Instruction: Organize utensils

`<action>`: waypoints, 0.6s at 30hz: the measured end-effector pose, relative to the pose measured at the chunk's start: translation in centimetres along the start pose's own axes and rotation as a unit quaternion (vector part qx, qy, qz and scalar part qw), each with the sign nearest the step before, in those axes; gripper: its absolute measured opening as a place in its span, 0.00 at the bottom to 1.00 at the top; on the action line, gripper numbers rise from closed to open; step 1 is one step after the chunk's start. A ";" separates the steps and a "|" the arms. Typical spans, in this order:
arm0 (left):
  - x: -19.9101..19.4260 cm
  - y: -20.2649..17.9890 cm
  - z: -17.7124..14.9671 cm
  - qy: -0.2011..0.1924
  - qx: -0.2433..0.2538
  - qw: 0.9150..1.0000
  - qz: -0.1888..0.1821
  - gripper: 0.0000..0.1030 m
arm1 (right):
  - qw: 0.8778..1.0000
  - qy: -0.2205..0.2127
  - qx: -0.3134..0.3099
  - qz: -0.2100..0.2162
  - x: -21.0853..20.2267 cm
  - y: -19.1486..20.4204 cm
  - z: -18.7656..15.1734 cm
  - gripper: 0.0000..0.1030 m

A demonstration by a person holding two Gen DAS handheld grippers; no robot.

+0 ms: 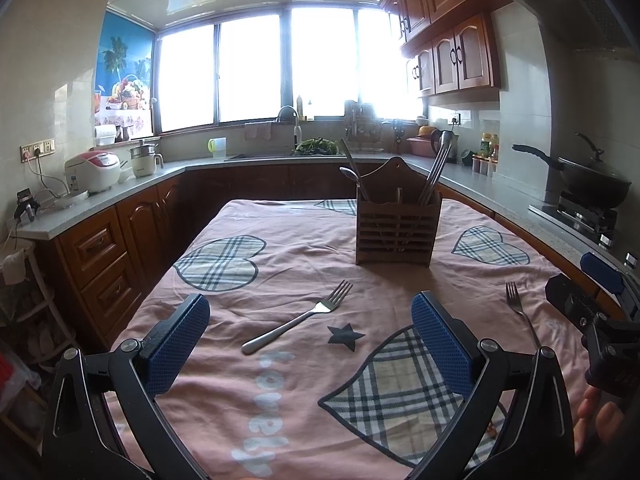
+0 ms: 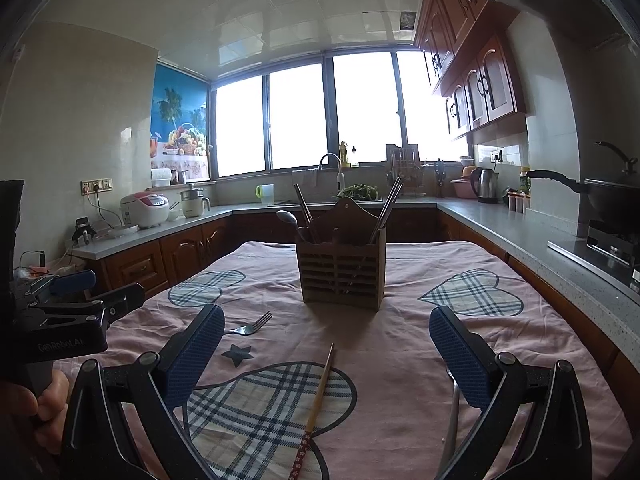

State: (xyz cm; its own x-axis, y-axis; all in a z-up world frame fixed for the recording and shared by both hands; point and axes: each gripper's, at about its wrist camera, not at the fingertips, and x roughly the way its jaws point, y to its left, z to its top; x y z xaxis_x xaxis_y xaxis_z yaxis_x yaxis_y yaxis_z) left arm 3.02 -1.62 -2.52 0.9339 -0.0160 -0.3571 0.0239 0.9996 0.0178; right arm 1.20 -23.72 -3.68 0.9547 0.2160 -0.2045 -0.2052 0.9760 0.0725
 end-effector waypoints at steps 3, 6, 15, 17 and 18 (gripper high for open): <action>0.0 0.0 0.0 0.000 0.000 1.000 0.000 1.00 | 1.000 0.000 0.000 0.000 0.0 0.0 0.0 1.00; 0.1 -0.1 0.0 0.000 0.001 1.000 -0.001 1.00 | 1.000 0.000 0.001 0.000 0.1 0.0 -0.1 1.00; 0.5 -0.2 0.0 0.001 0.002 1.000 -0.003 1.00 | 1.000 0.001 0.001 -0.001 0.1 0.0 -0.1 1.00; 0.6 -0.3 0.0 0.001 0.003 1.000 -0.002 1.00 | 1.000 0.001 0.001 -0.001 0.1 0.0 -0.1 1.00; 0.7 -0.3 0.0 0.002 0.003 1.000 -0.003 1.00 | 1.000 0.001 0.002 -0.001 0.1 0.0 -0.1 1.00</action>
State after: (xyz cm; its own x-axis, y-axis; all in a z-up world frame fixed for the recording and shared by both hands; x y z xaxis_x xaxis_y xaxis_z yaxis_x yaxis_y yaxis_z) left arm 3.64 -1.89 -2.72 0.9327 -0.0217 -0.3601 0.0311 0.9993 0.0205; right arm 1.30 -23.72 -3.84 0.9545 0.2149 -0.2069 -0.2034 0.9762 0.0758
